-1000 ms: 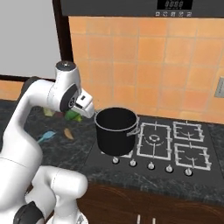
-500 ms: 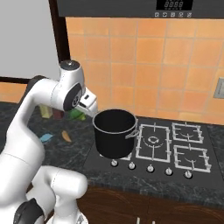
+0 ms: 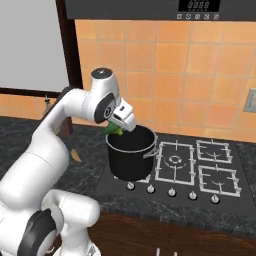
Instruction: Put the broccoli and sweet potato in the pot. Retrieve the spatula and lightly stir the vegetables in the pot.
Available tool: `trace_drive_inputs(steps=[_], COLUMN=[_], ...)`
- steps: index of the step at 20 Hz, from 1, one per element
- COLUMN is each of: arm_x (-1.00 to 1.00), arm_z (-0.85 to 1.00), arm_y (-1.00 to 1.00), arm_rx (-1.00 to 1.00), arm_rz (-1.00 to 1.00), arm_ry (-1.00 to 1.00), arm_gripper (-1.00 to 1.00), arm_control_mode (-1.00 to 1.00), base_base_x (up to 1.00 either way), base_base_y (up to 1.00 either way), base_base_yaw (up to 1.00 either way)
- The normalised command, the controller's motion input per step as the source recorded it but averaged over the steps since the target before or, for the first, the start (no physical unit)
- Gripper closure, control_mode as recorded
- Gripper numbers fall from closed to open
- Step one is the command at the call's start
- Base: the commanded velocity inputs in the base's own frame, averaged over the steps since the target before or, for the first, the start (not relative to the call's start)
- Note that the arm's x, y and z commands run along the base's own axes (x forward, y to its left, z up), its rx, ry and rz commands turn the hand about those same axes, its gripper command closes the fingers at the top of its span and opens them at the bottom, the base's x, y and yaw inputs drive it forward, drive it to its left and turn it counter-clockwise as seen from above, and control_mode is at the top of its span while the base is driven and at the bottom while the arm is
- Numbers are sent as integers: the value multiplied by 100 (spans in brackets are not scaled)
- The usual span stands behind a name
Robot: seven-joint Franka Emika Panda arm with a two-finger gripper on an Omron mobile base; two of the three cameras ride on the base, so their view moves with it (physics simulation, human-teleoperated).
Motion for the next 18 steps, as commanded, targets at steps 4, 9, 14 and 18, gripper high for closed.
trace_drive_inputs(steps=[4,9,14,18], arm_x=[62,25,-5,-6], arm_z=[-38,-47,-58,-55], arm_y=[-17,0,-13,-6], arm_rx=[0,0,0,0], arm_rz=[0,0,0,0], arm_ry=[10,7,2,-1], arm_gripper=[100,100,100,100], arm_control_mode=[-100,-100,-100,-100], base_base_x=[0,0,0,0], base_base_y=[0,0,0,0], base_base_yaw=[0,0,0,0])
